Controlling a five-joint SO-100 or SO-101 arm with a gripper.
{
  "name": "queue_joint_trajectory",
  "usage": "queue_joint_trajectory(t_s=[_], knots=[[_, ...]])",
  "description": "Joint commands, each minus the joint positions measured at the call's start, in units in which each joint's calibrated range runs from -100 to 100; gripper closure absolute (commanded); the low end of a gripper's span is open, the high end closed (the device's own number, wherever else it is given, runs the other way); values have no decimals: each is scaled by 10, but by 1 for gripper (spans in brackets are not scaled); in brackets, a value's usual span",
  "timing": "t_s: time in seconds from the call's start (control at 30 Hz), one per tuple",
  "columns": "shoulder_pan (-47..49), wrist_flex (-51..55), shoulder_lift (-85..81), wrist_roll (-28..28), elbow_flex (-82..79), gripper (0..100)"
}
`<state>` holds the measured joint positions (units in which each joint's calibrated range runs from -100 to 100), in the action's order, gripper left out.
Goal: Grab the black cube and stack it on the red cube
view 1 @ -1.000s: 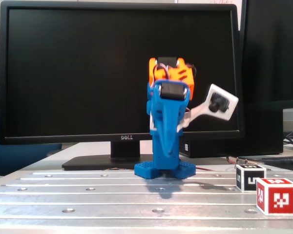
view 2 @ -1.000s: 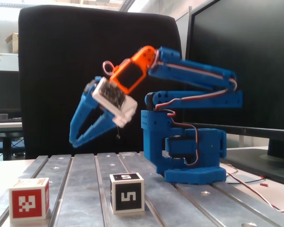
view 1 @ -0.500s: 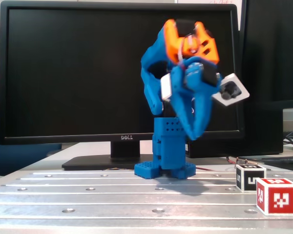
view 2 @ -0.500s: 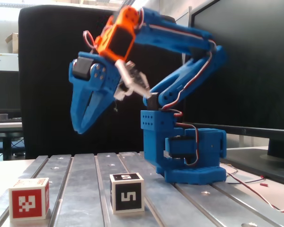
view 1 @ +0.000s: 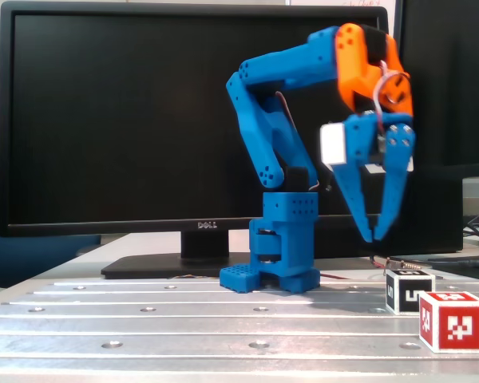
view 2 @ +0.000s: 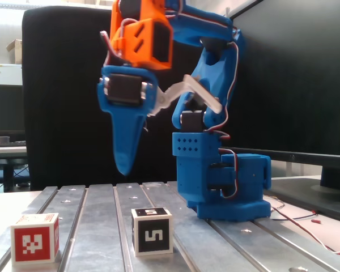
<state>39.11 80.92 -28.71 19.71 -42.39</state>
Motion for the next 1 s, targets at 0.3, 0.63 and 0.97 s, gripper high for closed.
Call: queue_joint_trajectory(t_s=[0.3,0.63,0.97], knots=[[91,-5,30,-26,23,99],[104,-52,31,-21,5,98],[76,-30,94,27,10,76]])
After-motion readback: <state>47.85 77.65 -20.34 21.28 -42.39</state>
